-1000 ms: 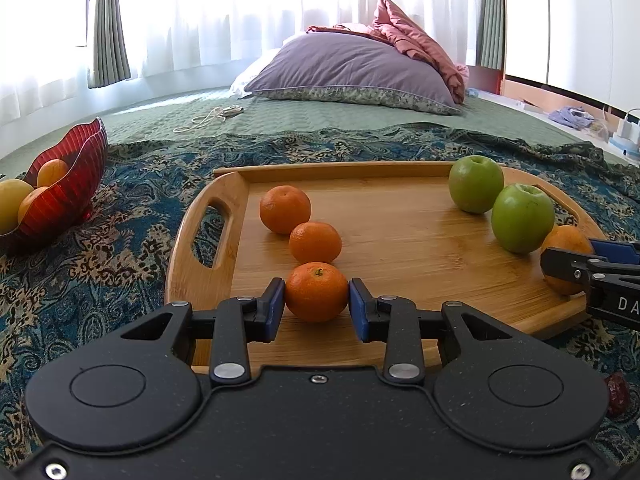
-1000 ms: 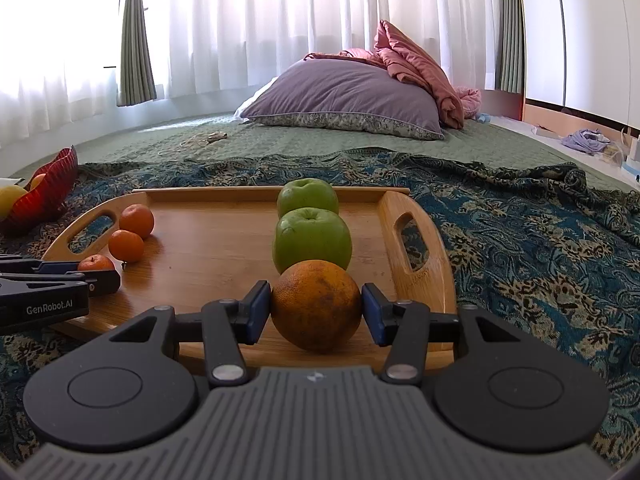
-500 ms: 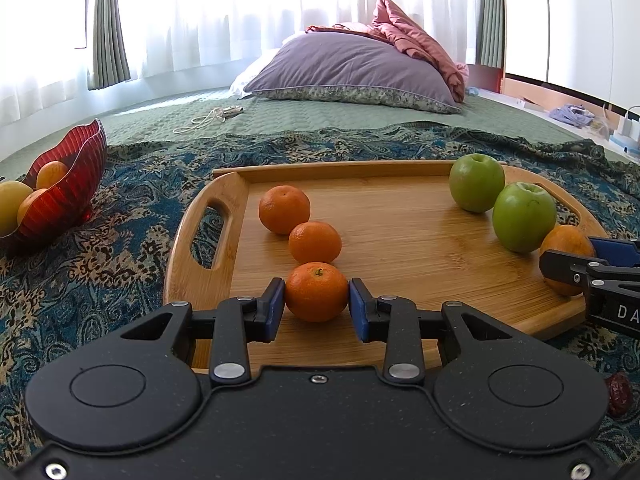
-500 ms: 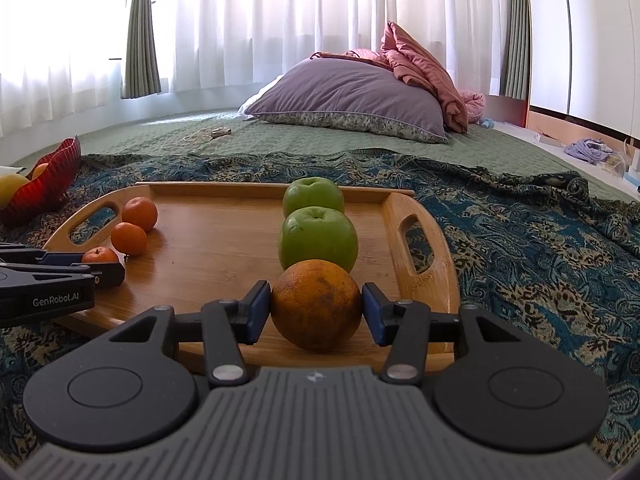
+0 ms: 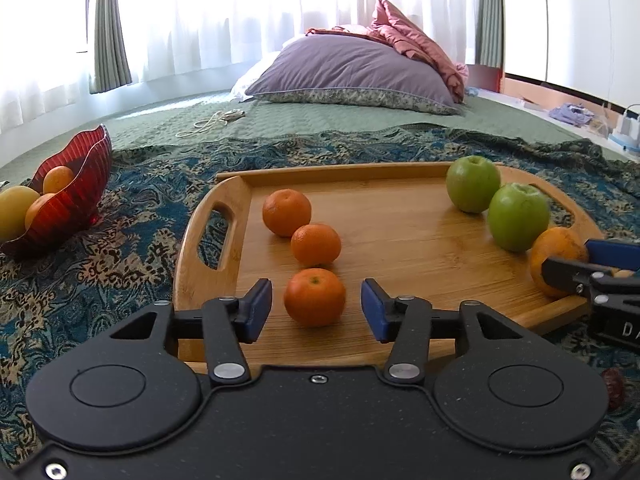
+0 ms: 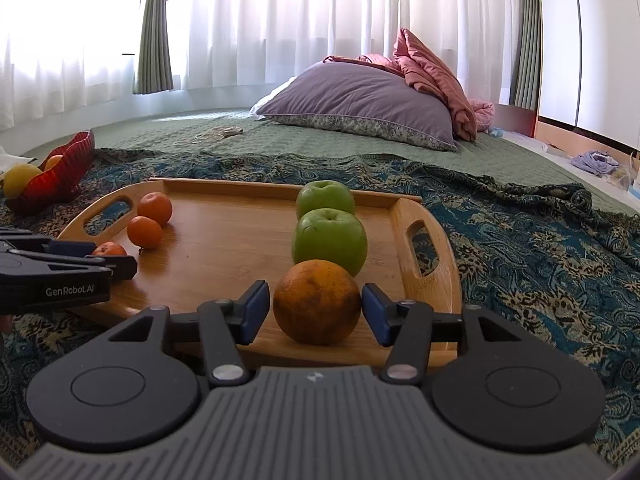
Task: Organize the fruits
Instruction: 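Open the left gripper to drop the tangerine while the right gripper releases the orange, then move both grippers off the tray down toward the red dates on the cloth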
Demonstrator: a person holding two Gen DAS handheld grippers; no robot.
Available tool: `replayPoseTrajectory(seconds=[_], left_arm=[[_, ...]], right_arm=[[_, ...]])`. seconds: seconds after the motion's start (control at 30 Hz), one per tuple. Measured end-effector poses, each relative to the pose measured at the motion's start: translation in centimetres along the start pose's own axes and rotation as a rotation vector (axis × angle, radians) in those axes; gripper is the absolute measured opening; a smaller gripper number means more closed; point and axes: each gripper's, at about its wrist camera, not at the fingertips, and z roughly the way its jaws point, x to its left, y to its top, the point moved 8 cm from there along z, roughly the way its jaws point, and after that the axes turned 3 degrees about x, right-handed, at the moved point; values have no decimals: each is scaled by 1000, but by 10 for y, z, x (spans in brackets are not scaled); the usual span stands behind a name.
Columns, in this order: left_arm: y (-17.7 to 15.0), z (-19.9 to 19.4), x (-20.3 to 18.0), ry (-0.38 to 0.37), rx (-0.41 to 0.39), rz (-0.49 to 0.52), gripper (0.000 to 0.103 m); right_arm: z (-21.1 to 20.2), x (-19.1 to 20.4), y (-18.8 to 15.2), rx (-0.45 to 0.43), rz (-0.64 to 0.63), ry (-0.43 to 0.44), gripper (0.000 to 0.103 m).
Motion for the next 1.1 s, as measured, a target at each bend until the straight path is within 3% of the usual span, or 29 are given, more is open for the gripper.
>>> replayPoseTrajectory(seconds=[0.5, 0.77, 1.1], left_arm=[[-11, -46, -22, -93, -3, 58, 73], [-25, -61, -40, -148, 9, 97, 77], [-46, -63, -69, -214, 46, 143, 77]], right_arm=[[-44, 7, -16, -47, -62, 50, 81], [-60, 11, -31, -45, -128, 70, 82], [-65, 12, -58, -3, -105, 79, 82]])
